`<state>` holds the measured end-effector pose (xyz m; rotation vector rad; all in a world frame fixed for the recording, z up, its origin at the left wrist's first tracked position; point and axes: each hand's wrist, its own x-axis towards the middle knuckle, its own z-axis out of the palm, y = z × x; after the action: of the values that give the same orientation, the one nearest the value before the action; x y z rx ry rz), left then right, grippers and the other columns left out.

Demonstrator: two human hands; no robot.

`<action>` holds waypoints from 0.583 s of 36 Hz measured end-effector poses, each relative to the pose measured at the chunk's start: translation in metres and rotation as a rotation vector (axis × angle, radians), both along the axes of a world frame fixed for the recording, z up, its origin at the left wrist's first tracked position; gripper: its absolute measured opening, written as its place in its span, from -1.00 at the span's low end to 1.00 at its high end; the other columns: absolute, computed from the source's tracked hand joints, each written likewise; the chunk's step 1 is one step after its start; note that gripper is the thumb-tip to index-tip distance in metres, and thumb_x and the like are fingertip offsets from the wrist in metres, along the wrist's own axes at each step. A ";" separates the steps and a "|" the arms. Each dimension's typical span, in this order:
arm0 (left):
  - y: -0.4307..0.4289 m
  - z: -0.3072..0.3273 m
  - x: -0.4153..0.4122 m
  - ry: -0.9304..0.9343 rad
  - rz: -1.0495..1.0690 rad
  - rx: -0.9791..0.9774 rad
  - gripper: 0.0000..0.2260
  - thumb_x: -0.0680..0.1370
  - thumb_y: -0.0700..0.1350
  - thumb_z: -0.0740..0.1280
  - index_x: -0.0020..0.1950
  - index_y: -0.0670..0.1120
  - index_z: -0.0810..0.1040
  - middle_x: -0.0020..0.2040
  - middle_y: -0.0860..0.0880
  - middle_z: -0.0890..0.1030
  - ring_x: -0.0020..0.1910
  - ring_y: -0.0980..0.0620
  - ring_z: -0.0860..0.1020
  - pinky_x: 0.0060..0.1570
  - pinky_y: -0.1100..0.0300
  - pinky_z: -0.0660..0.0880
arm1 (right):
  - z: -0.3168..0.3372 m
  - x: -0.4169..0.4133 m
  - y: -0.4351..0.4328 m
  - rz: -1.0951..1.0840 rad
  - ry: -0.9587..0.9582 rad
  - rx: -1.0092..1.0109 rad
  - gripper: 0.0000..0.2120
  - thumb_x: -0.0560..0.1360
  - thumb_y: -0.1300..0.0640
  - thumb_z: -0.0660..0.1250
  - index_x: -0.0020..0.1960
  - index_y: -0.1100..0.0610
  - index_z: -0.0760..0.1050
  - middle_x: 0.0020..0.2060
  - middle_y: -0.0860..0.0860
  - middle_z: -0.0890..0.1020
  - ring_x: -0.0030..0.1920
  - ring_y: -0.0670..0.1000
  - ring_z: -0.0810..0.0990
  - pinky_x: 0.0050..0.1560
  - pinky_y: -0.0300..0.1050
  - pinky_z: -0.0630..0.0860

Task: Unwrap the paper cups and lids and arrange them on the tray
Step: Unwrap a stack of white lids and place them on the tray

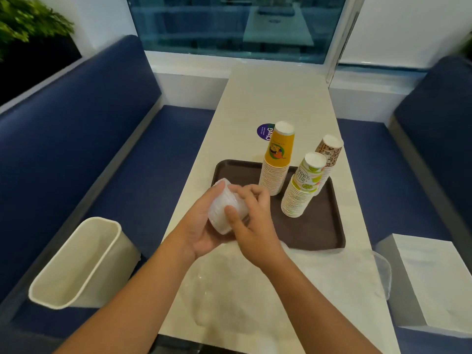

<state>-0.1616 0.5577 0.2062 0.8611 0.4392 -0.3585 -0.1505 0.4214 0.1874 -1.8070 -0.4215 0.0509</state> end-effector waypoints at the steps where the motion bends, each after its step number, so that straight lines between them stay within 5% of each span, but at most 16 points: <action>1: 0.005 -0.003 0.004 0.009 0.015 -0.009 -0.50 0.50 0.19 0.45 0.38 0.00 0.60 0.25 -0.26 0.66 0.21 -0.29 0.66 0.20 -0.31 0.58 | 0.002 0.006 -0.001 0.034 0.046 0.018 -0.64 0.62 -0.01 0.39 0.39 -0.14 0.46 0.37 -0.15 0.26 0.41 -0.09 0.34 0.13 -0.43 0.51; 3: 0.015 -0.009 0.013 0.027 0.040 -0.019 -0.48 0.48 0.15 0.50 0.39 0.01 0.59 0.31 -0.27 0.62 0.30 -0.33 0.60 0.28 -0.35 0.53 | 0.004 0.019 -0.004 0.106 0.108 0.006 -0.60 0.55 -0.04 0.46 0.32 -0.26 0.44 0.46 -0.23 0.21 0.46 -0.13 0.25 0.13 -0.47 0.48; 7: 0.027 -0.018 0.027 0.026 0.030 -0.028 -0.37 0.43 0.14 0.59 0.45 0.00 0.55 0.34 -0.24 0.61 0.30 -0.28 0.61 0.13 -0.21 0.62 | 0.003 0.042 -0.007 0.246 0.275 0.060 -0.56 0.55 -0.01 0.48 0.33 -0.26 0.38 0.37 -0.17 0.40 0.39 0.00 0.42 0.22 -0.02 0.64; 10: 0.035 -0.027 0.037 0.039 0.051 -0.041 -0.47 0.50 0.11 0.49 0.44 0.00 0.55 0.30 -0.24 0.62 0.22 -0.27 0.64 -0.03 -0.16 0.66 | -0.002 0.058 -0.002 0.252 0.289 0.084 -0.49 0.53 0.01 0.51 0.38 -0.22 0.37 0.31 -0.22 0.46 0.35 -0.04 0.48 0.25 0.01 0.62; 15: 0.043 -0.042 0.052 0.039 0.063 -0.101 -0.16 0.14 0.13 0.75 0.38 0.01 0.59 0.25 -0.25 0.65 0.18 -0.28 0.66 -0.06 -0.19 0.66 | -0.016 0.076 0.010 0.250 0.343 0.153 -0.47 0.51 -0.09 0.48 0.41 -0.26 0.36 0.36 -0.16 0.49 0.39 0.00 0.48 0.31 0.11 0.59; 21: 0.047 -0.061 0.065 0.067 0.120 -0.160 -0.16 0.11 0.05 0.76 0.36 0.03 0.59 0.21 -0.23 0.66 0.12 -0.28 0.68 -0.06 -0.17 0.66 | -0.031 0.090 0.030 0.214 0.518 0.345 -0.54 0.51 -0.07 0.42 0.38 -0.24 0.44 0.36 -0.10 0.53 0.39 0.05 0.51 0.35 0.12 0.55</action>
<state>-0.0967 0.6051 0.1452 0.6654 0.5148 -0.3081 -0.0609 0.4513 0.1568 -1.3396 -0.2304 0.5505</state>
